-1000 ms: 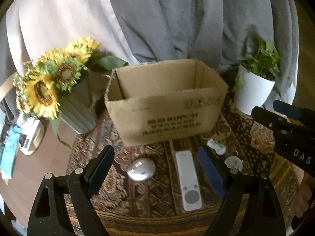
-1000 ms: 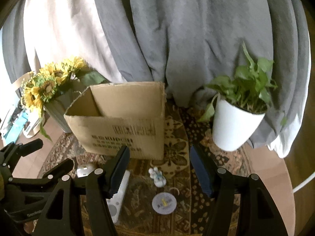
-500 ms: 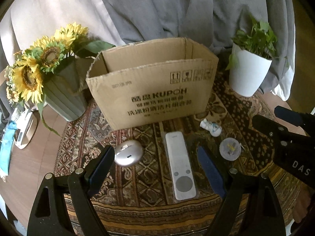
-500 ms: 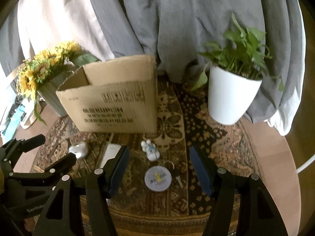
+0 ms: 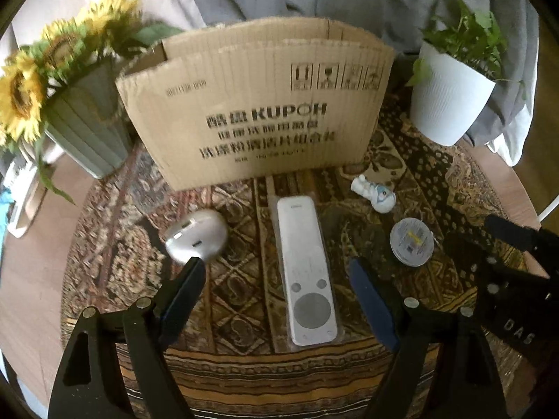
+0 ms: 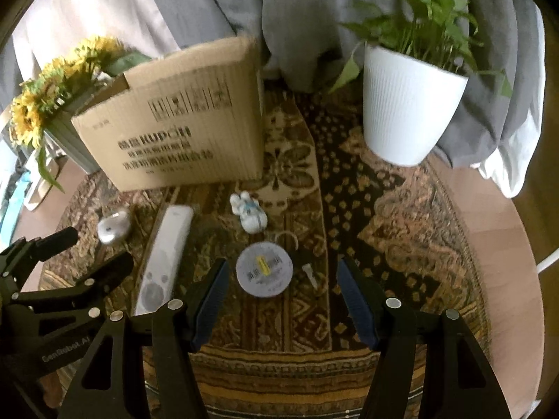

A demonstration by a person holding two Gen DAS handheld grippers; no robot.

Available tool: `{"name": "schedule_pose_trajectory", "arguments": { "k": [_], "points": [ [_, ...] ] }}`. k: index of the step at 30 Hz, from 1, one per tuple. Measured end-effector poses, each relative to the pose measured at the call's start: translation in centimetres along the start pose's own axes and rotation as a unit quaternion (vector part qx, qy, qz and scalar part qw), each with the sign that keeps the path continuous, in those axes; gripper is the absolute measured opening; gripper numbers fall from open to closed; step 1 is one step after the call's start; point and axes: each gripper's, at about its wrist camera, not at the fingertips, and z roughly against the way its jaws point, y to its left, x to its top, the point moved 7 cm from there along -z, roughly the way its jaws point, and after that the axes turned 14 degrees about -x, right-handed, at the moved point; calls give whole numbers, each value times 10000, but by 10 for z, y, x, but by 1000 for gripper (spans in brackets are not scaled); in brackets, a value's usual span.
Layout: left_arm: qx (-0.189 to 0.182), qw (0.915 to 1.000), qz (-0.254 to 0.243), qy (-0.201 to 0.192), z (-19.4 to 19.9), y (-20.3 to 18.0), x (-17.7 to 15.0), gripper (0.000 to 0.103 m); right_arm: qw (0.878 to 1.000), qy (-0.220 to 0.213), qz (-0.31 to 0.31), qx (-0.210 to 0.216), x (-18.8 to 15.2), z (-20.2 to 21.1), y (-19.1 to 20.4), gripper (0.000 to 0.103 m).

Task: Organize rigid objects
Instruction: 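Withdraw both tools from the box toward the table items, then grasp the white remote with left tool while right tool grasps the round disc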

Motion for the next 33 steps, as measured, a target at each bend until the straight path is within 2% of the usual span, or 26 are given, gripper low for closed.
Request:
{"name": "schedule_pose_trajectory", "arguments": {
  "k": [11,19,33],
  "points": [
    [-119,9993,191,308,-32,-2,1,84,9985,494,47,227,-19,-32,6,65],
    [-135,9981,297,523,-53,3,-1,79,9984,481,85,286,-16,-44,13,65],
    [-126,9967,436,670,-82,6,-1,64,9979,515,163,351,-12,-61,23,65]
  ]
}}
